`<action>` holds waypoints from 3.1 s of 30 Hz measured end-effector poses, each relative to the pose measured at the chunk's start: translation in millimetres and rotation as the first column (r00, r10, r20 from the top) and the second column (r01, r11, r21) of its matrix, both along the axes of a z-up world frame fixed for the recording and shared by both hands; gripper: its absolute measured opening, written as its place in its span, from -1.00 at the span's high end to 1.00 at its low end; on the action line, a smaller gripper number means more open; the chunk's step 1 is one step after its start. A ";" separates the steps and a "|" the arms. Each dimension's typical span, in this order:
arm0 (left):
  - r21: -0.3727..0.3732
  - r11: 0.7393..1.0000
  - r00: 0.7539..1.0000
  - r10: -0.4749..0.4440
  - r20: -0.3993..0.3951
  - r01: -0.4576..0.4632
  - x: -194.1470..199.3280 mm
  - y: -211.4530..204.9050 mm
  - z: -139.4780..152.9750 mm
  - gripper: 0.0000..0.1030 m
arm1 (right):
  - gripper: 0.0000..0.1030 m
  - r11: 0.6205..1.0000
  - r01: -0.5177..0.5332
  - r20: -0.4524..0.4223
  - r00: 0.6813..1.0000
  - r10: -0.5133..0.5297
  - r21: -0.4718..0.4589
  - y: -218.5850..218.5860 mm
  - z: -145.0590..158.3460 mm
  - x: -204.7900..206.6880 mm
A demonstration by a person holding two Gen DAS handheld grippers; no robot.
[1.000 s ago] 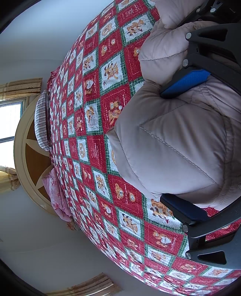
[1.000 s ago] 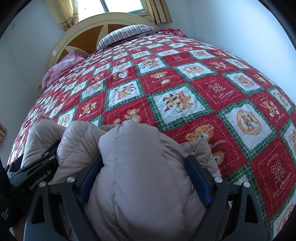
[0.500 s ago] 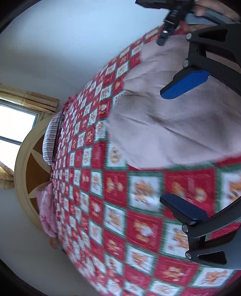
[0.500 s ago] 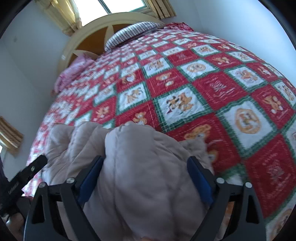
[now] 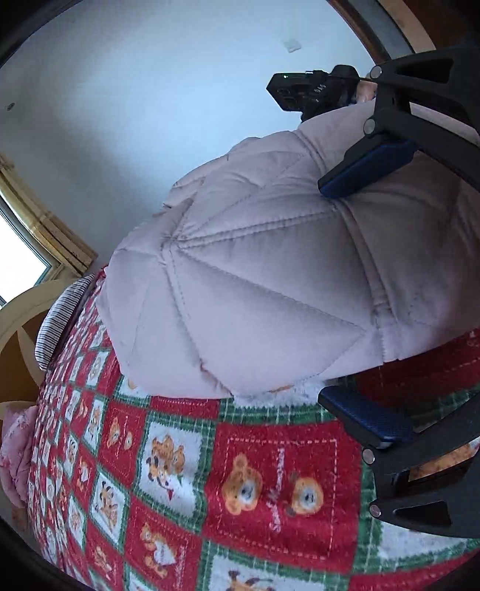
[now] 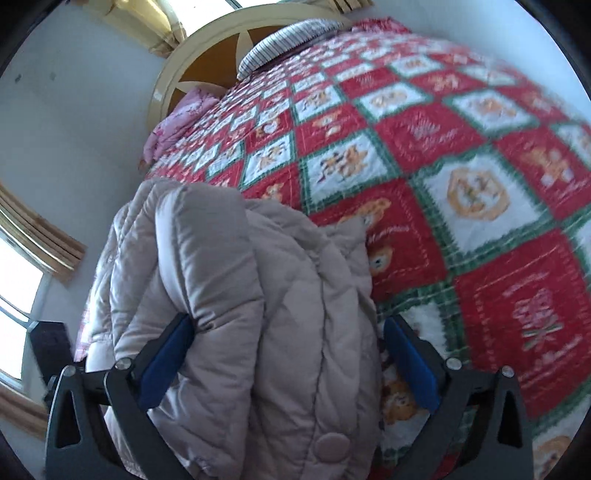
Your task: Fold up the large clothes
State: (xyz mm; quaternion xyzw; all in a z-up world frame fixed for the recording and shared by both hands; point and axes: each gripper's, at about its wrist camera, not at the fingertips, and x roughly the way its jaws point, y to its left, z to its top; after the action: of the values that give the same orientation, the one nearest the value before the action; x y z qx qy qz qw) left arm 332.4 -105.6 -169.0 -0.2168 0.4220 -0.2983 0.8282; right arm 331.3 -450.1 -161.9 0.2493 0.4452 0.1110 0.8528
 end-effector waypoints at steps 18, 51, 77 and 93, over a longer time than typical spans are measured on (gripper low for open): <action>0.181 0.981 0.961 0.013 0.275 -0.065 -87.4 38.8 99.8 0.02 | 0.57 0.987 -0.129 0.166 0.980 0.112 0.093 60.8 49.9 -49.4; 0.235 0.823 0.838 0.433 0.332 -0.518 -152.6 311.8 92.6 0.04 | 0.57 0.824 -0.557 0.186 0.825 0.534 0.102 405.5 52.7 21.3; 0.266 0.760 0.804 0.542 0.244 -0.594 -177.2 338.6 62.1 -0.30 | 0.57 0.790 -0.606 0.109 0.795 0.597 0.093 464.5 28.7 30.4; 0.510 0.558 0.756 0.498 0.425 -0.654 -173.9 307.7 79.3 -0.60 | 0.41 0.813 -0.581 0.058 0.811 0.582 -0.037 469.1 10.7 36.7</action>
State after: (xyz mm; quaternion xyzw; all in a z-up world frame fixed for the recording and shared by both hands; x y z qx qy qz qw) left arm 158.6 202.2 -89.7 -0.0160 0.3015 0.1279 0.9447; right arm 368.0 19.0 -151.3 0.0901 0.4723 0.3708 0.7945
